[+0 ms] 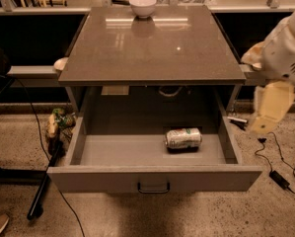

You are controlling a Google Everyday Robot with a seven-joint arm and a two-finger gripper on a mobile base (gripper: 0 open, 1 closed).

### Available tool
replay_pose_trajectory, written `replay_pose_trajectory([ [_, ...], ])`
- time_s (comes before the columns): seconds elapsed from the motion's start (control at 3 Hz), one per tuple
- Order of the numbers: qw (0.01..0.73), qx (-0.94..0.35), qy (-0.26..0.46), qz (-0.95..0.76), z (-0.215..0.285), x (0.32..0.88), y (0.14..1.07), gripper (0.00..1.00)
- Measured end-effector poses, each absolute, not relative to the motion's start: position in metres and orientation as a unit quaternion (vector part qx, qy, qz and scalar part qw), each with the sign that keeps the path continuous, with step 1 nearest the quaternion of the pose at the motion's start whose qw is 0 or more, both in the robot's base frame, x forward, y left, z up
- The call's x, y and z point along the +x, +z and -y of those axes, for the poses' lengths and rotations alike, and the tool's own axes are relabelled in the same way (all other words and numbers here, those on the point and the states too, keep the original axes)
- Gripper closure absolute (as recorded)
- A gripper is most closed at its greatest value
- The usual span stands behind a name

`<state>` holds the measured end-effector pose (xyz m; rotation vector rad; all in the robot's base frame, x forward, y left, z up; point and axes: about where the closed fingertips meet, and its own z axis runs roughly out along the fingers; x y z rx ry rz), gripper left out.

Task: Pick 7up can from top drawer and place on counter

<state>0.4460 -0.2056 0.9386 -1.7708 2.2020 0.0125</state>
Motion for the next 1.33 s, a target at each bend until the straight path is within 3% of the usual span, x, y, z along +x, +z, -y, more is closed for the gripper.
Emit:
replay_pose_trajectory([
  [1.0,0.155,-0.644,0.146,-0.735,0.145,0.465,0.77,0.0],
  [1.33,0.155,-0.644,0.146,-0.735,0.145,0.465,0.77,0.0],
])
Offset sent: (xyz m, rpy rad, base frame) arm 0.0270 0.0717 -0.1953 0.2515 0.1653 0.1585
